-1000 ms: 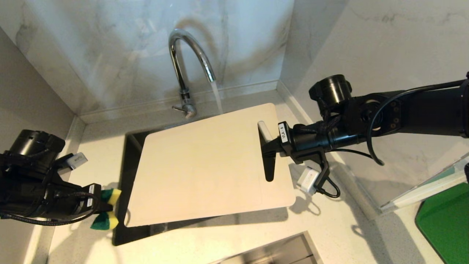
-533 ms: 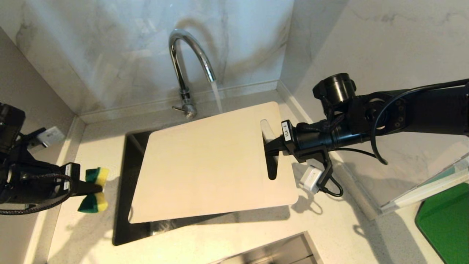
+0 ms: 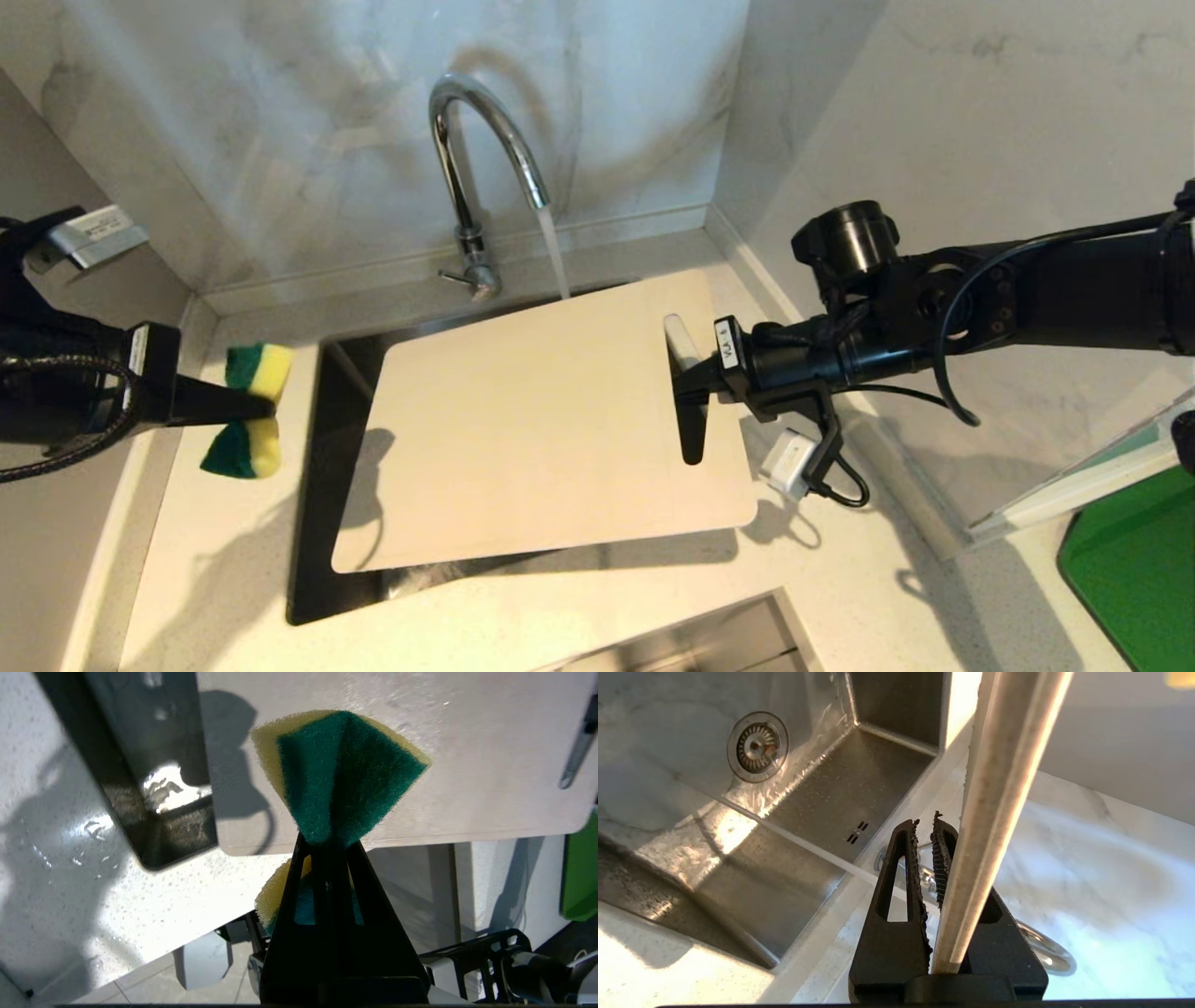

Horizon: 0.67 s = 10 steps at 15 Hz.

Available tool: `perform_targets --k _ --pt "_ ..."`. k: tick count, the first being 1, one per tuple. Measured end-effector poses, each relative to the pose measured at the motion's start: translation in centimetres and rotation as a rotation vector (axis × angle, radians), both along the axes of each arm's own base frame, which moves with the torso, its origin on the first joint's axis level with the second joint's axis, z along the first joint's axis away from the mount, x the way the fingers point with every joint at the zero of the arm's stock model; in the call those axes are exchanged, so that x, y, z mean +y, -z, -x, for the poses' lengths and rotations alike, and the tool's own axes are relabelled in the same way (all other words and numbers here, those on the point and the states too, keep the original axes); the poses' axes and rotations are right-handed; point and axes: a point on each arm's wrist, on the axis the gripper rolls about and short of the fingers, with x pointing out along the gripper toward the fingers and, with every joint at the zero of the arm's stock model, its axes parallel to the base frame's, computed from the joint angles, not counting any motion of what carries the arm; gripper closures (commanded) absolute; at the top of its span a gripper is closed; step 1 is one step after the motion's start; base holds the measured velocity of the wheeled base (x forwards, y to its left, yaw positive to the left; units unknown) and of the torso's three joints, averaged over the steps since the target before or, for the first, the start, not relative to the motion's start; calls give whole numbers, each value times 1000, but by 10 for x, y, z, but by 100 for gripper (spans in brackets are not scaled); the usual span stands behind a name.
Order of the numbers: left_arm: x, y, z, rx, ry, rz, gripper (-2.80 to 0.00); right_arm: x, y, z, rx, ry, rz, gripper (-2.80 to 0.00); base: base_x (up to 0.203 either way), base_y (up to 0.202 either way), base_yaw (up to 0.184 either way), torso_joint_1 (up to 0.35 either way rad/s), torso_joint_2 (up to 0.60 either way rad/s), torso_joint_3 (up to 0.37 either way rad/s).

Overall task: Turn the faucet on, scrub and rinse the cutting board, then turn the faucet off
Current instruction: Scrub the cutting board underwater

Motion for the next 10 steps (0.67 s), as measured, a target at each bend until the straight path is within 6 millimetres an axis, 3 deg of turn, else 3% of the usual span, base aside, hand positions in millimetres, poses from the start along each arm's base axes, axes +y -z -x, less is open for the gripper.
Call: perform_targets --k 3,10 --pt "-12 -8 1 -9 61 7 0 -1 4 -2 10 10 8 0 0 0 0 0 0 0" --pt "-26 -3 -14 17 87 -10 0 -10 16 -8 35 46 32 0 0 0 0 0 0 0"
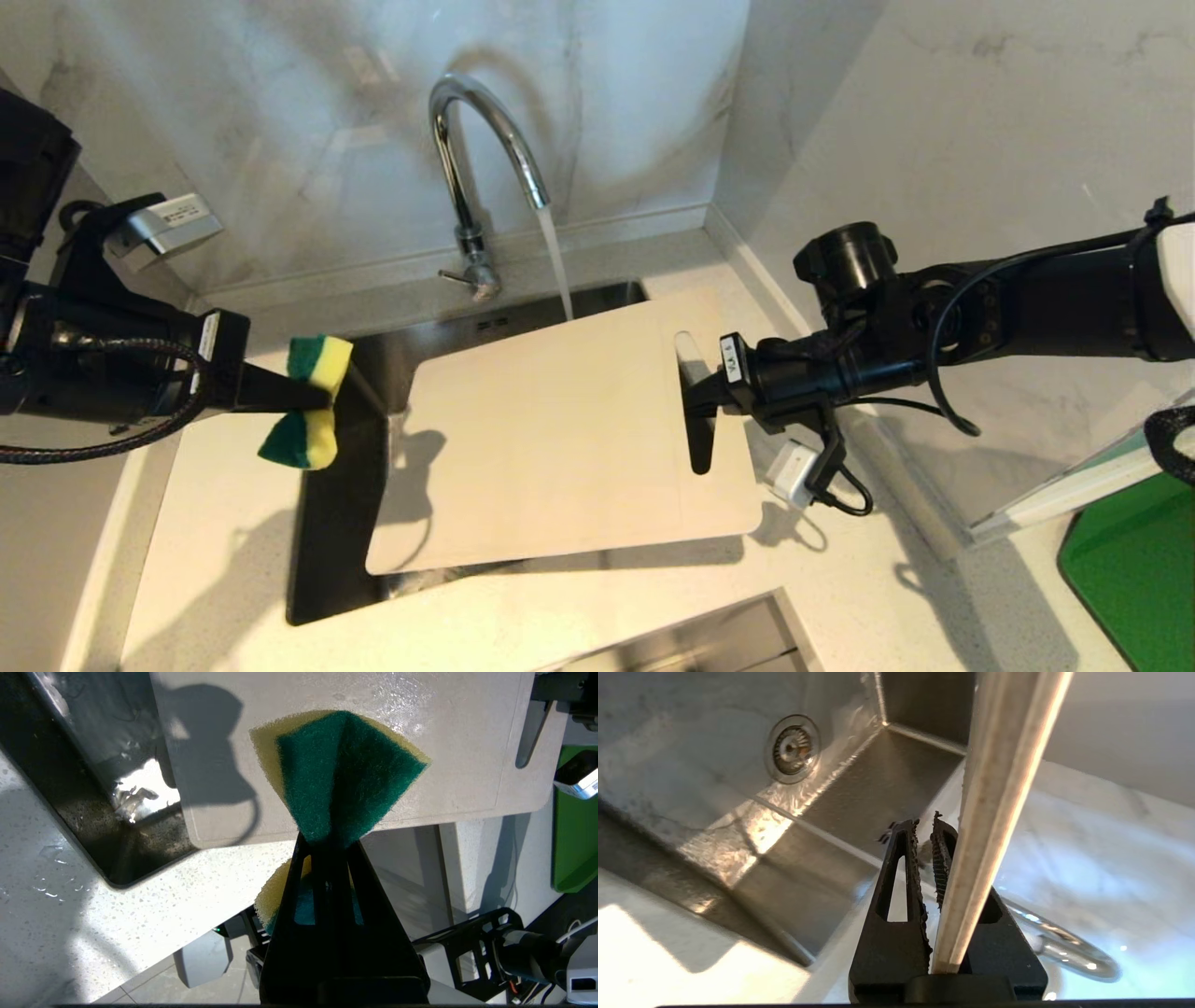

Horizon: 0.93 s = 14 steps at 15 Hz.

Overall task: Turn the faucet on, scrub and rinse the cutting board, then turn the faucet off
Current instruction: Scrub the cutting board underwater

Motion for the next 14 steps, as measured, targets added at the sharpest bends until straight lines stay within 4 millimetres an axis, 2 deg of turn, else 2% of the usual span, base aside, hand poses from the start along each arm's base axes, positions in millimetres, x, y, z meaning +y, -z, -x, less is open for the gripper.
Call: perform_targets --k 7,14 --pt "-4 4 -1 19 15 -4 0 -23 0 -20 -20 71 -3 0 0 0 0 0 0 0" --pt "-9 8 2 32 38 -12 0 -28 -18 -32 -90 104 -3 0 0 0 0 0 0 0"
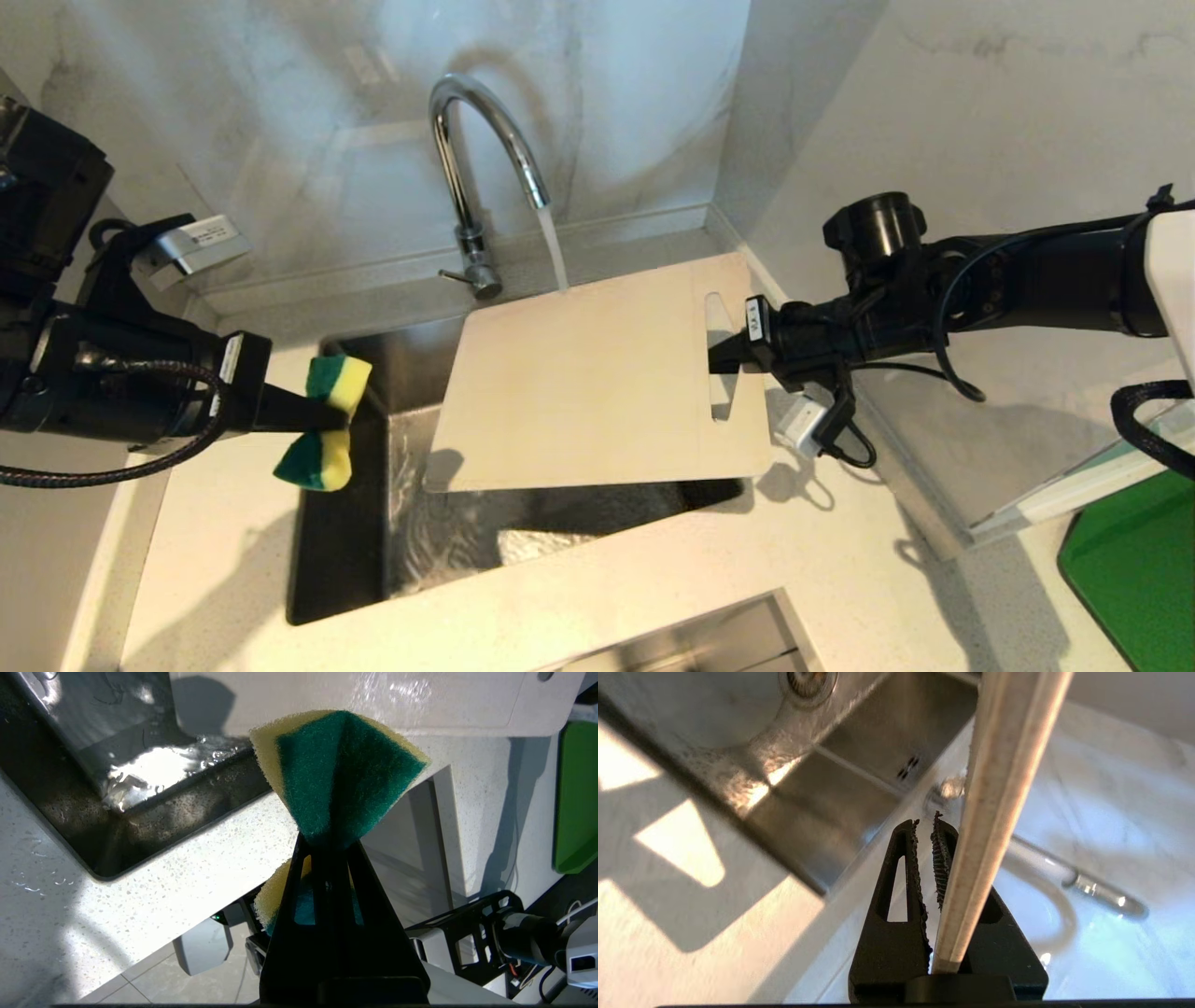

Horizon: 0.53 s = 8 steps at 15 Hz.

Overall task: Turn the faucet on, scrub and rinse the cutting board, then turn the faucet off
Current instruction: Scrub the cutting board underwater

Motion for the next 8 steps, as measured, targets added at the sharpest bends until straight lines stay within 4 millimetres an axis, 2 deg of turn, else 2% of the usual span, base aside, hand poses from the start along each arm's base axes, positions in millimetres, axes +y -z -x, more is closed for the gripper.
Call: perform_targets --k 3,8 --pt "-1 0 0 1 3 -1 0 -8 -12 -3 -35 22 -4 0 0 0 0 0 0 0" --pt "-3 1 1 4 13 -2 0 -14 -17 -8 -63 41 -6 0 0 0 0 0 0 0"
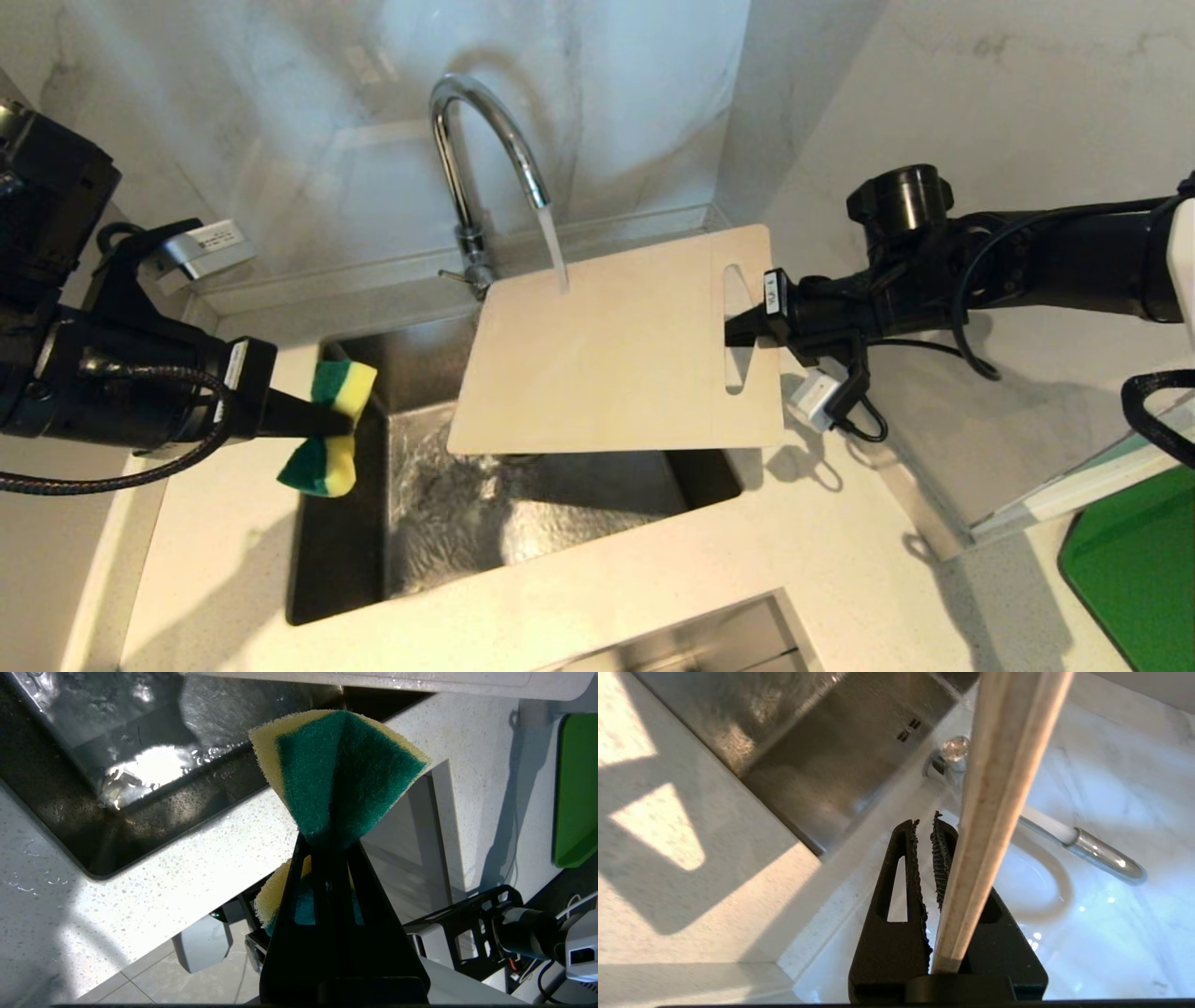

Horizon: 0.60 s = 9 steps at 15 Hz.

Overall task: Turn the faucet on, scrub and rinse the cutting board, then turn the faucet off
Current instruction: Scrub the cutting board underwater

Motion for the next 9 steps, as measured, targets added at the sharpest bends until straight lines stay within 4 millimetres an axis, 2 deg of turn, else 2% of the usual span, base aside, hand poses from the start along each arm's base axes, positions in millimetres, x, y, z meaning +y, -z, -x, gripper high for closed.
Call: perform_targets --k 9 --pt "0 0 0 0 -1 -1 0 0 -6 -3 -24 1 -3 0 0 0 0 0 0 0"
